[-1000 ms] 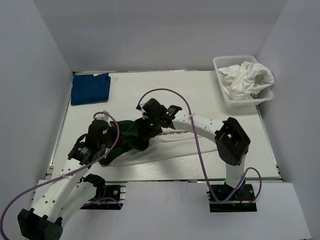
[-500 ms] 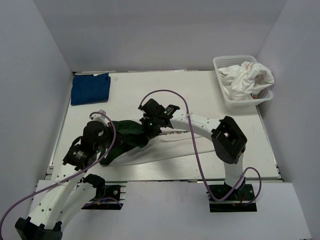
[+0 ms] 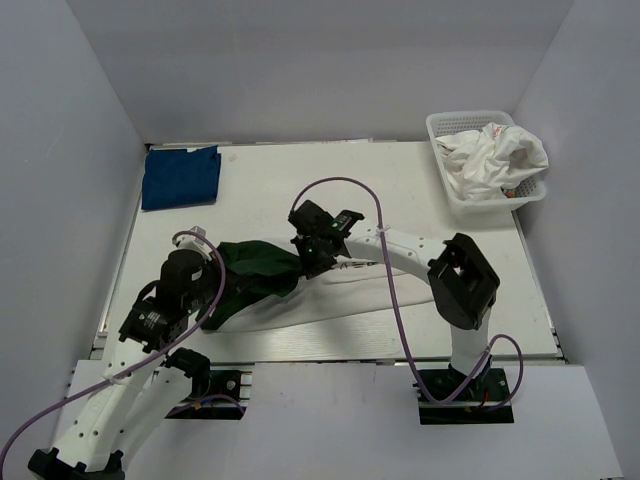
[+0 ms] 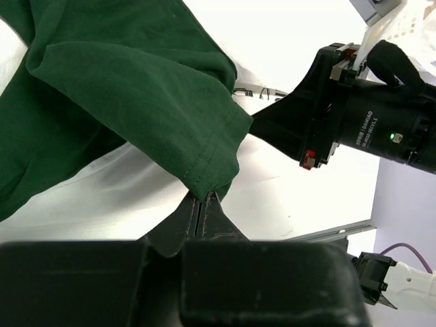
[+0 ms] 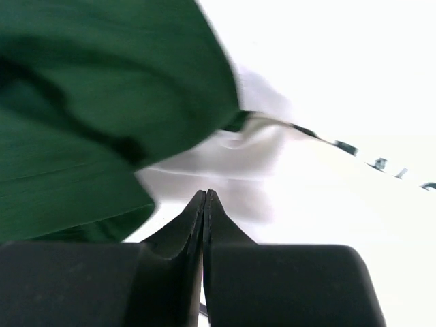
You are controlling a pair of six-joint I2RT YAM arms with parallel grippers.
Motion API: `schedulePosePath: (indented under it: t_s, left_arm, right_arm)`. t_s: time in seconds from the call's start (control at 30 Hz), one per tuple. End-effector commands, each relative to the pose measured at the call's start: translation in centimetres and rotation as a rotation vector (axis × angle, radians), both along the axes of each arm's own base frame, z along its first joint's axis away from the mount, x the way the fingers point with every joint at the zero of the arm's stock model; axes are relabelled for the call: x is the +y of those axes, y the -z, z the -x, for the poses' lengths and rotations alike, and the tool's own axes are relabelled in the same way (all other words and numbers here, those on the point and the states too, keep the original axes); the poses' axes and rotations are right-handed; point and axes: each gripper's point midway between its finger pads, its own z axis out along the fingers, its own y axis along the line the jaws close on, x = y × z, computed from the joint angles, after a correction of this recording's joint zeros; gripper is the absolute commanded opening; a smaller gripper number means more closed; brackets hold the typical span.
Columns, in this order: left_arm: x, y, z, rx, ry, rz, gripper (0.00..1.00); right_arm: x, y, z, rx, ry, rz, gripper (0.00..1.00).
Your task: Fold and stack the t-shirts
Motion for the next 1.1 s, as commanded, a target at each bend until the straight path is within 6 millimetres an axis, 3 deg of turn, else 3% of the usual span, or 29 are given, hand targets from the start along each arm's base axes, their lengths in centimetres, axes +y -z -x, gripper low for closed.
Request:
schedulePosePath:
  t_s: [0.0,0.1,0.13,0.17,0.3,0.43,0.67,0.73,0.8,0.83,1.07]
  left_arm:
    - [0.3,-0.5,0.3,-0.012,-0.01,0.003,0.0]
    - [0.1,-0.3,0.4,-0.01,0.0,0.009,0.0]
    - [-0.1,-0.3,0.5,-0.008,0.008,0.014,0.0]
    - [-0.1,-0.5,0.3,-0.017,0.008,0.018,0.0]
    - [-0.1,-0.5,0.3,-0.017,0.008,0.018,0.0]
    - [-0.2,-0.9,0.3,-0.026,0.008,0.022,0.0]
    - [-0.4,-1.5,0.2,-0.041,0.017,0.034,0.0]
    - [-0.2,-1.5,0.1,-0.043,0.008,0.029,0.0]
    - [0.0,-1.4,0.2,-0.044,-0.002,0.022,0.0]
    - [0.1,-1.2,0.3,-0.033,-0.002,0.017,0.0]
    - [1.0,1.3,1.7,0.052,-0.038,-0.002,0.0]
  right_arm:
    - [-0.7,-1.8,-0.9,-0.061,-0.006,0.022,0.0]
    - [1.5,-3.5,0.0,-0.082,-0.103,-0.102,0.27]
    - [1.4,-3.0,0.6,-0.072,-0.121,-0.114,0.36]
    - [1.9,-4.4,0.4,-0.094,-0.127,-0.17,0.39]
    - [3.0,-5.3,1.4,-0.075,-0.18,-0.244,0.48]
    - [3.5,-4.9,2.0,-0.037,-0.211,-0.262,0.5]
    - [4.5,-4.8,1.5,-0.029,-0.2,-0.288,0.52]
    - [5.0,-4.6,1.3,-0.015,-0.191,-0.292,0.32]
    - [4.8,-4.4,1.4,-0.002,-0.184,-0.277,0.05]
    - [4.6,-4.3,1.4,-0.004,-0.18,-0.268,0.0]
    - [0.0,-3.6,-0.5,-0.109,-0.078,-0.044,0.0]
